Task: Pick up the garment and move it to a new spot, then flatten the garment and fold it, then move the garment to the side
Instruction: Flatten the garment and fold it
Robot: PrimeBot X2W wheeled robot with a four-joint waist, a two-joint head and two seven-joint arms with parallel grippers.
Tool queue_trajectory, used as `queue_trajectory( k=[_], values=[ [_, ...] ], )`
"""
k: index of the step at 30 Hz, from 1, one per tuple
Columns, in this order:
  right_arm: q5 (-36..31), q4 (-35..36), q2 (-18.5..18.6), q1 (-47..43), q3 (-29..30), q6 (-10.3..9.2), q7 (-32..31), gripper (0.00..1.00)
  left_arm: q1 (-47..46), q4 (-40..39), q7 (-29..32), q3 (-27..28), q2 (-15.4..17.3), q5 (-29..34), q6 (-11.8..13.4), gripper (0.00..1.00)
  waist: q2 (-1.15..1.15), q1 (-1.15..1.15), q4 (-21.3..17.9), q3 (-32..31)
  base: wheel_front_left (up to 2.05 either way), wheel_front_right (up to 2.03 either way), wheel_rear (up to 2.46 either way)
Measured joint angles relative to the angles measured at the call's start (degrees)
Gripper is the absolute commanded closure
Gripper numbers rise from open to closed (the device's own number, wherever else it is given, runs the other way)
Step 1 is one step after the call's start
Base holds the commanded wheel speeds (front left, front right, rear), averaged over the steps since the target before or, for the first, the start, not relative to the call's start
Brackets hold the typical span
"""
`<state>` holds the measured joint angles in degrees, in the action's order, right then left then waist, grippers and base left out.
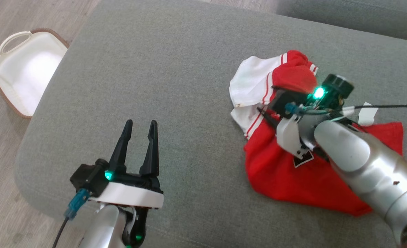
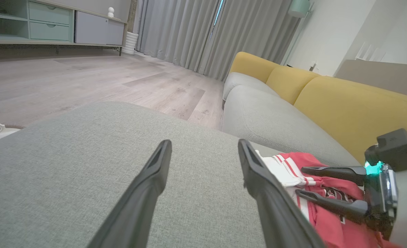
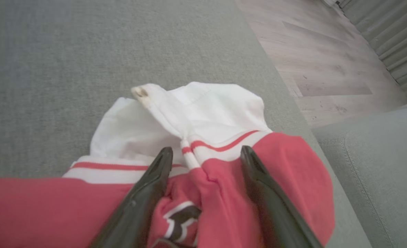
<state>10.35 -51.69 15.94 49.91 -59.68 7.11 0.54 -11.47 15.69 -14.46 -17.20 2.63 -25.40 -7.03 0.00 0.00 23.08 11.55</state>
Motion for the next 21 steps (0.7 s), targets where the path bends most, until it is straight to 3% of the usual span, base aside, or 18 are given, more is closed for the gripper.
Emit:
queue_trajectory(
  k=[1,12,17,21],
  values=[
    [0.4,-1.0,-0.5,0.2,0.8,0.0,0.3,1.0,0.0,0.0,0.0,0.0,0.0,0.0,0.0,0.0,0.0,0.0,0.0,0.1,0.0,0.0,0.0],
    [13.6,-5.3,-4.8,0.1,13.1,0.0,6.6,1.0,0.0,0.0,0.0,0.0,0.0,0.0,0.1,0.0,0.0,0.0,-2.0,-0.2,0.0,0.0,0.0],
    [18.7,-6.2,-3.9,0.1,19.1,0.0,7.3,1.0,0.0,0.0,0.0,0.1,0.0,0.0,0.2,0.0,0.0,0.0,-3.1,-0.5,0.0,0.0,0.0],
    [20.5,-10.2,-0.8,1.6,24.8,0.0,7.7,1.0,0.0,-0.1,0.0,0.1,0.0,0.0,0.2,0.0,0.0,0.0,-3.4,-0.2,0.0,0.0,0.0]
  ],
)
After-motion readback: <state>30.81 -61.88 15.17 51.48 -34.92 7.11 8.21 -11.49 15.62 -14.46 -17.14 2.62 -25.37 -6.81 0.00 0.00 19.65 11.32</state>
